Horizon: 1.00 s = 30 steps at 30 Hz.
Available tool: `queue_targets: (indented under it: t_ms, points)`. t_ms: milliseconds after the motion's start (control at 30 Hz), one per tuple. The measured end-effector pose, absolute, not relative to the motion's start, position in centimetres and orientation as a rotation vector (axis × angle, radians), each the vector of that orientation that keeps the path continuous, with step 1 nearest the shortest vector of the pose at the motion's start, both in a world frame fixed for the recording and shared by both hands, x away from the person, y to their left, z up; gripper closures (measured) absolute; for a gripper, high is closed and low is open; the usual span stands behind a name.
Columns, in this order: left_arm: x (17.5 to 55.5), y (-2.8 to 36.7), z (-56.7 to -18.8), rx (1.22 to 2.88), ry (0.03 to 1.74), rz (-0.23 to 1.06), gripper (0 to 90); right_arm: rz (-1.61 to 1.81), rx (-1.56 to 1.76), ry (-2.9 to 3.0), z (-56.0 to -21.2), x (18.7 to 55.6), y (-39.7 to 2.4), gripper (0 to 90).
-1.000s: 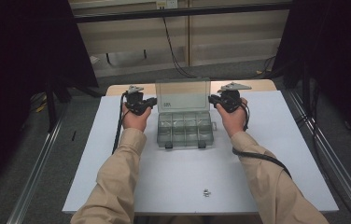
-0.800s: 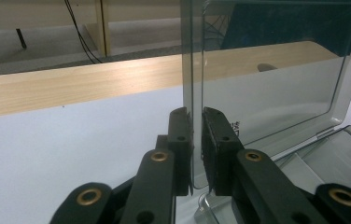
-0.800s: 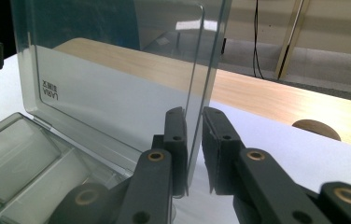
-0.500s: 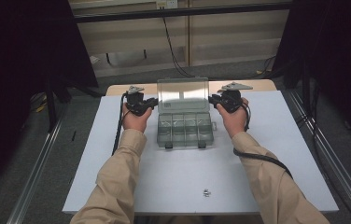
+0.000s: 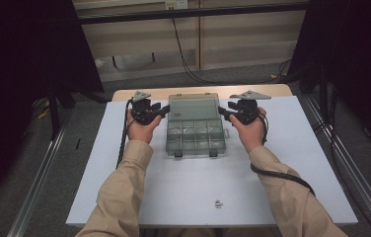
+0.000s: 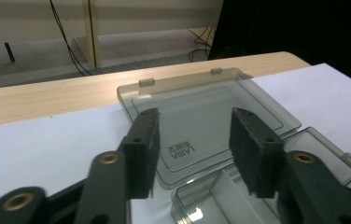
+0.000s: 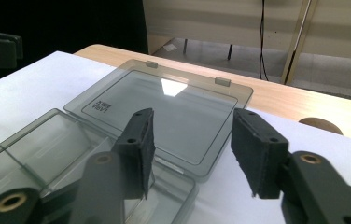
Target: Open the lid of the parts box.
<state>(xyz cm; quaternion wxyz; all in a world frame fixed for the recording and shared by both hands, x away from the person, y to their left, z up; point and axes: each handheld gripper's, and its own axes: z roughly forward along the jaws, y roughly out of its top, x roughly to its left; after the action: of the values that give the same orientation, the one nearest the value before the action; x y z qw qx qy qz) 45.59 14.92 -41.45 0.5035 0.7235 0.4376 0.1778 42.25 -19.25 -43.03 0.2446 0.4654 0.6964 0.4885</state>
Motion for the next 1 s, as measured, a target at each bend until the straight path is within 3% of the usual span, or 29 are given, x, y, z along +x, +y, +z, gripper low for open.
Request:
queue_targets:
  t_ms: [200, 533, 1000]
  points:
    - [44.4, 15.2, -40.9, 1.736, 1.028, 0.423, 45.2, 1.338, 1.272, 1.892, -42.7, 41.1, -19.8, 40.8]
    - [42.1, 15.1, -40.3, 1.759, 0.991, 0.461, 21.9, 1.363, 1.253, 1.878, -42.1, 38.9, -20.1, 27.6]
    - [40.2, 15.2, -40.9, 1.733, 0.949, 0.431, 8.5, 1.377, 1.227, 1.893, -42.4, 37.4, -20.0, 17.7]
